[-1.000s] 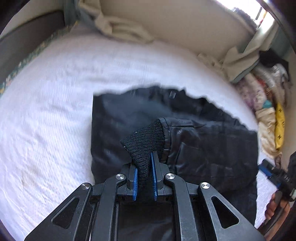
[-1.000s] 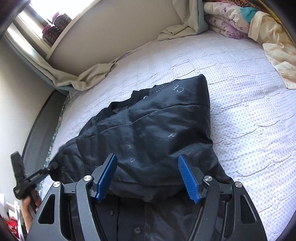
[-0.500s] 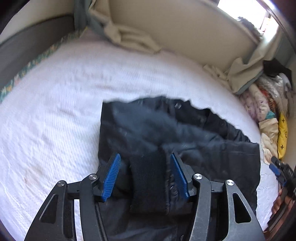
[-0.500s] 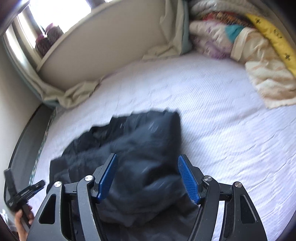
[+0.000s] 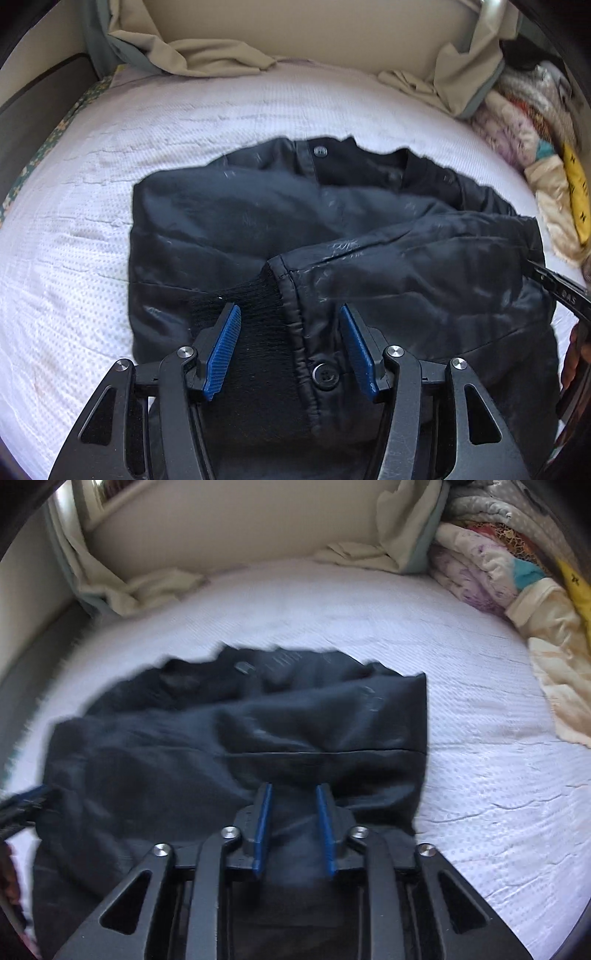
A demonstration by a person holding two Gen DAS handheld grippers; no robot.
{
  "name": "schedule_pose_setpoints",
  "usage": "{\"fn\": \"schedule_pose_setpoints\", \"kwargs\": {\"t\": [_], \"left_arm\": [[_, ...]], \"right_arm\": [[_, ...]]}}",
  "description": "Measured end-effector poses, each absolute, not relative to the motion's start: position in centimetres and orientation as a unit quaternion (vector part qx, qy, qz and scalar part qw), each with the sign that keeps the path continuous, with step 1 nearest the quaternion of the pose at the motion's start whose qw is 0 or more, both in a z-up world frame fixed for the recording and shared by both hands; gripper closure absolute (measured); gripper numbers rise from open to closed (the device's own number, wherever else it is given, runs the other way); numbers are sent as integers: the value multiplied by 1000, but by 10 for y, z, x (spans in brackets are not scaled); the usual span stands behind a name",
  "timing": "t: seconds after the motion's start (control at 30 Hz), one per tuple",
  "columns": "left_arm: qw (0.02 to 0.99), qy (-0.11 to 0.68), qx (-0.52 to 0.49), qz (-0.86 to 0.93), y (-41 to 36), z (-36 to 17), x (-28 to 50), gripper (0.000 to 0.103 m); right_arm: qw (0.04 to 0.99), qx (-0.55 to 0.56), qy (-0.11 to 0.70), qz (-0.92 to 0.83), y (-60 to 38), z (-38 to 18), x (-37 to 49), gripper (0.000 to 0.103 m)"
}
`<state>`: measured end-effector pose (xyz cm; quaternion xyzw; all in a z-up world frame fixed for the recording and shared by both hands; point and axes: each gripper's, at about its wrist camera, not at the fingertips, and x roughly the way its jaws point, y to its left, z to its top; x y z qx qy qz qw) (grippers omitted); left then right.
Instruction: Fold large clothes
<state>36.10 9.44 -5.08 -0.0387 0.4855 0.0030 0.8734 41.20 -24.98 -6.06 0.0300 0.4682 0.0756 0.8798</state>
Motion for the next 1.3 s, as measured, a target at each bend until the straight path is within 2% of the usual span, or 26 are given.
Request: {"fn": "schedule_pose_setpoints", "kwargs": {"t": [0.13,0.43,0.6,0.7,0.77,0.8,0.83,0.93,1.0,1.2,1.3], "left_arm": [[874,486,-13,0,84,-62,364,42],[887,461,15,1,76,-88,365,39],[889,458,6,-2,78,-89,368,39],[889,458,6,-3,77,-87,367,39],[889,459,6,-2,77,-86,367,39],[888,459,6,-1,76,-86,367,39],[888,459,6,-1,76,-86,367,39],[889,458,8,1,74,-86,367,39],[889,458,7,1,74,-87,367,39],[889,457,7,2,73,-87,367,39],[890,457,7,1,72,-86,367,38]], "right_arm": [[872,19,484,63,-254,-83,420,92],[883,-17,467,46,-247,-104,416,93],[886,-7,462,44,-246,-106,417,92],[877,39,475,55,-257,-96,418,91],[870,76,484,58,-265,-83,418,80],[872,94,477,60,-268,-71,413,66],[879,95,464,60,-268,-61,407,58],[908,30,413,70,-245,-31,384,56],[903,7,413,116,-225,-27,372,56],[877,-77,449,152,-178,-56,356,60],[868,-72,471,137,-178,-81,366,60]]}}
